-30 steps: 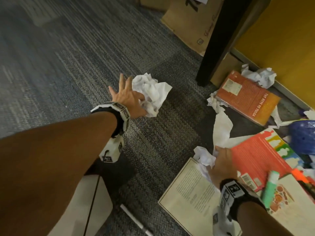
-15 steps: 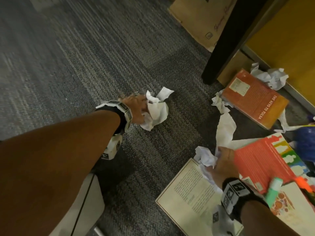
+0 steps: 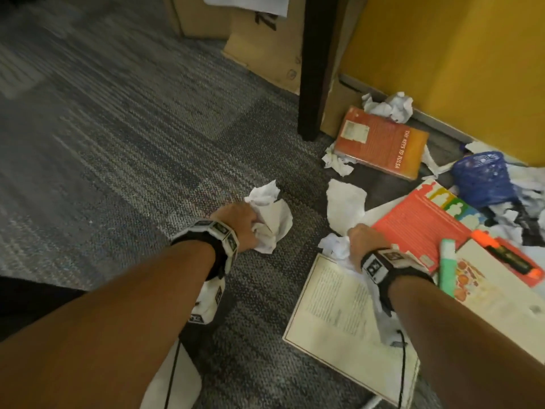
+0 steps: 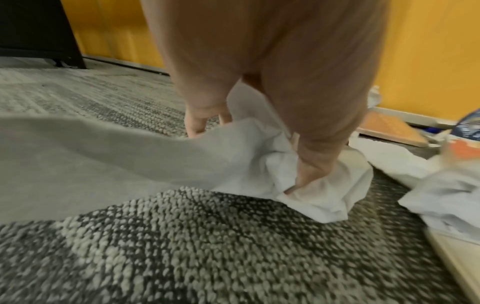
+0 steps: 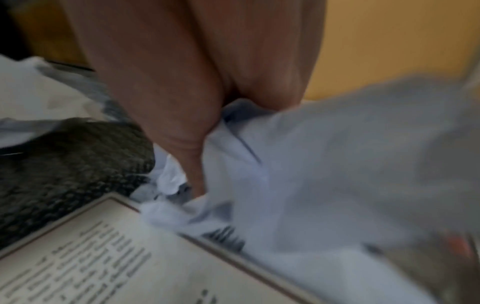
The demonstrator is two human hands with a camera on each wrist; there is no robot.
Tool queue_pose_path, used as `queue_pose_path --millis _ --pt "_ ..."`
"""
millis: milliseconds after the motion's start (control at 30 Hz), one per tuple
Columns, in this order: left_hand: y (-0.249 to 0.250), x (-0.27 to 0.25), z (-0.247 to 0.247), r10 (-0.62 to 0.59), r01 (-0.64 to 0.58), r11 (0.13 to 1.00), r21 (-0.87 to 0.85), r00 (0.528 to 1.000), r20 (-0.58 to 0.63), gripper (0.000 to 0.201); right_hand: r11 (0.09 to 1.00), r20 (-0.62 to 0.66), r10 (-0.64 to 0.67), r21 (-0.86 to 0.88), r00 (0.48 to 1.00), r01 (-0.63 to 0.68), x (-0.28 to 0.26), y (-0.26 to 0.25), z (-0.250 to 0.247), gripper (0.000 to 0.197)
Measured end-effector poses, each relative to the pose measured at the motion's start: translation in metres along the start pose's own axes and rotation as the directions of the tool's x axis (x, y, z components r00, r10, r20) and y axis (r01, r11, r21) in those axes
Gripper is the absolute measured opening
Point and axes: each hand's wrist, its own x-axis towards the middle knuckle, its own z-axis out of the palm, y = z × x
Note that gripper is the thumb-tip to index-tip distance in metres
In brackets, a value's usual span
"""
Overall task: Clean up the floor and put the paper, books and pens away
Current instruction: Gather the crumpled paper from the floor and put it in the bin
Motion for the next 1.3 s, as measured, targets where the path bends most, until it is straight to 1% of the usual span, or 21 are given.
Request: queue_pose_path --millis 33,133,200,267,333,367,400,500,567,633,733,800,900,967,1033,1067,1167,1233,1300 --pt "0.005 -0.006 0.000 0.025 -0.025 1.000 -0.006 1.000 0.008 0.037 1.000 0.005 -0.002 0.008 1.000 0.002 -0.008 -0.003 -0.004 0.027" --pt "0.024 -0.026 -0.003 0.098 -0.097 0.995 0.006 0.995 -0.010 0.035 0.999 -0.088 0.046 0.019 0.995 -0.044 -0.043 0.001 -0.015 0.025" --pt "0.038 -0.039 -0.007 0.149 -0.149 0.989 0.012 0.989 -0.019 0.035 0.996 -0.107 0.069 0.070 0.992 -0.062 -0.070 0.007 -0.018 0.032" --pt "0.056 -0.056 -0.016 0.200 -0.199 0.978 0.066 0.980 -0.010 0.035 0.986 -0.107 0.116 0.135 0.988 -0.101 -0.101 0.012 -0.023 0.039" --pt "0.075 -0.076 -0.029 0.252 -0.250 0.962 0.105 0.968 0.003 0.031 0.966 -0.130 0.166 0.221 0.978 -0.134 -0.133 0.016 -0.031 0.040" --pt "0.085 -0.089 -0.035 0.279 -0.278 0.954 0.116 0.960 0.006 0.025 0.950 -0.141 0.192 0.273 0.971 -0.148 -0.149 0.017 -0.034 0.039" --pt "0.094 -0.102 -0.041 0.304 -0.303 0.945 0.124 0.953 0.009 0.024 0.933 -0.149 0.215 0.322 0.965 -0.158 -0.166 0.017 -0.037 0.038" --pt "0.119 -0.149 -0.058 0.377 -0.379 0.911 0.165 0.925 0.045 0.031 0.878 -0.184 0.262 0.452 0.947 -0.155 -0.215 0.011 -0.049 0.031" --pt "0.128 -0.182 -0.068 0.418 -0.420 0.892 0.169 0.907 0.048 0.028 0.874 -0.250 0.261 0.471 0.932 -0.118 -0.245 0.003 -0.057 0.019" --pt "0.126 -0.215 -0.077 0.454 -0.453 0.873 0.182 0.890 0.036 0.019 0.884 -0.308 0.256 0.458 0.916 -0.093 -0.274 -0.009 -0.068 0.013" --pt "0.108 -0.268 -0.091 0.478 -0.468 0.865 0.181 0.878 -0.014 0.019 0.884 -0.351 0.226 0.466 0.909 -0.040 -0.314 -0.033 -0.084 0.016" --pt "0.090 -0.307 -0.106 0.480 -0.468 0.868 0.169 0.876 -0.044 0.018 0.890 -0.395 0.179 0.455 0.901 0.023 -0.339 -0.055 -0.096 0.021" --pt "0.055 -0.363 -0.134 0.449 -0.436 0.886 0.158 0.892 -0.058 0.017 0.901 -0.466 0.089 0.415 0.880 0.129 -0.372 -0.096 -0.122 0.032" --pt "0.026 -0.391 -0.148 0.418 -0.410 0.906 0.109 0.905 -0.072 0.016 0.907 -0.466 -0.006 0.370 0.885 0.201 -0.387 -0.127 -0.139 0.041" --pt "-0.005 -0.412 -0.152 0.378 -0.376 0.926 0.044 0.924 -0.061 0.023 0.917 -0.432 -0.136 0.287 0.891 0.279 -0.396 -0.159 -0.151 0.045" --pt "-0.021 -0.418 -0.150 0.352 -0.351 0.936 0.018 0.935 -0.050 0.024 0.920 -0.406 -0.186 0.247 0.895 0.304 -0.399 -0.175 -0.155 0.044" --pt "-0.069 -0.427 -0.128 0.262 -0.262 0.965 -0.002 0.965 -0.034 0.020 0.909 -0.320 -0.274 0.221 0.907 0.353 -0.398 -0.216 -0.158 0.035" --pt "-0.098 -0.422 -0.105 0.199 -0.199 0.980 0.015 0.980 -0.003 0.015 0.913 -0.216 -0.361 0.117 0.907 0.391 -0.390 -0.243 -0.155 0.035" --pt "-0.122 -0.415 -0.080 0.145 -0.148 0.988 0.044 0.988 0.059 0.021 0.909 -0.078 -0.416 -0.003 0.906 0.417 -0.376 -0.269 -0.145 0.037"
